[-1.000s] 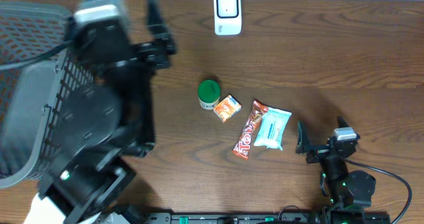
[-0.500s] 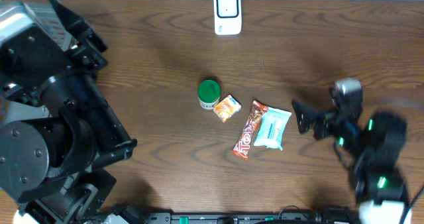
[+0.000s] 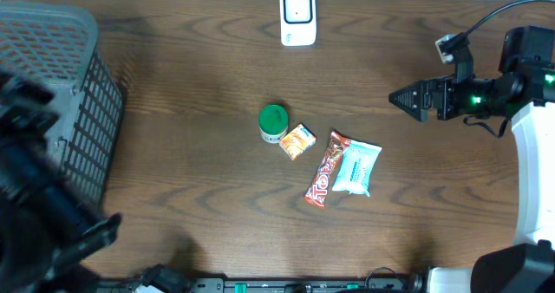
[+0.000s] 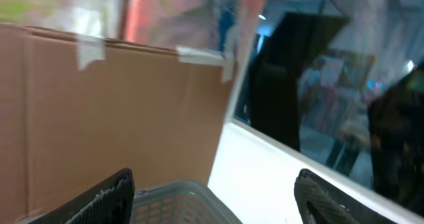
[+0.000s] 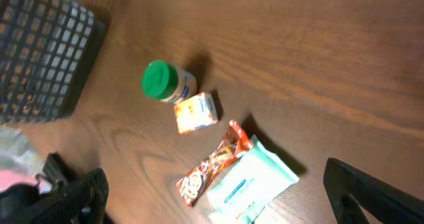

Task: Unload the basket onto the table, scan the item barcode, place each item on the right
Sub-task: 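Lower the right gripper onto the chocolate bar and grasp it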

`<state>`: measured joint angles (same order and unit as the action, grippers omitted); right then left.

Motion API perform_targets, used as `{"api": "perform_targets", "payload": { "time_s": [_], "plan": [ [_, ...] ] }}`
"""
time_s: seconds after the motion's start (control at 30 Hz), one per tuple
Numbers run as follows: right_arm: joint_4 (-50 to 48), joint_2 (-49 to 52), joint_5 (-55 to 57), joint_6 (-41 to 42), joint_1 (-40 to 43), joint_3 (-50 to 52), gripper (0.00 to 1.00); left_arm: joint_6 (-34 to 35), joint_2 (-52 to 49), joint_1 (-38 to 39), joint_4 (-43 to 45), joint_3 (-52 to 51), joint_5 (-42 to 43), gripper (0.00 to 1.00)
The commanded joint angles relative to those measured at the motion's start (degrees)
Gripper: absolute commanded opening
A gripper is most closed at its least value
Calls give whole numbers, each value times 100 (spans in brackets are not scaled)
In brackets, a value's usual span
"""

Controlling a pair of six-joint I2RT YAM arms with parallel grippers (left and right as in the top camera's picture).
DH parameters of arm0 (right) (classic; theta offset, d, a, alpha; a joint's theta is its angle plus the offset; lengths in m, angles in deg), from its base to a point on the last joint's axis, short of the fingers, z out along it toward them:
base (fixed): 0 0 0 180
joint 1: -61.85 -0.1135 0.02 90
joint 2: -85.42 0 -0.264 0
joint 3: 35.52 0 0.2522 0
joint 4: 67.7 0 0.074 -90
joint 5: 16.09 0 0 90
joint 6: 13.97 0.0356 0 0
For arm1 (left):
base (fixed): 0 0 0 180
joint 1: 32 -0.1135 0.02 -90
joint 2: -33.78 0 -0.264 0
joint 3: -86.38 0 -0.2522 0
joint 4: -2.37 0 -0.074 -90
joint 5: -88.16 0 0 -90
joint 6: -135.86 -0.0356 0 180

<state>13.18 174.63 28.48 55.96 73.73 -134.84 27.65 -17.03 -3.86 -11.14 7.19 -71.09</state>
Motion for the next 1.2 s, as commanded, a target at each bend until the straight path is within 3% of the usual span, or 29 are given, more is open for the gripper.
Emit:
{"api": "perform_targets", "payload": {
  "time_s": [0.0,0.27,0.47,0.77,1.17],
  "plan": [
    [42,-17,-205,-332,15,-181,99,199,55,-232,-4,-63,-83,78],
    [-439,319,-243,-337,-247,109,99,529,400,-787,-136,-317,15,78],
    [-581,1475,-306,-380,-411,107,99,748,929,-1187,-175,-739,328,78],
    [-798,2835,-562,-1246,-675,96,99,1023,1722,-1746,-197,-1012,476,78],
    [-1019,3370,79,-1687,-1665,37,92,1635,1864,-2162,-813,-1012,914,78]
  ]
}}
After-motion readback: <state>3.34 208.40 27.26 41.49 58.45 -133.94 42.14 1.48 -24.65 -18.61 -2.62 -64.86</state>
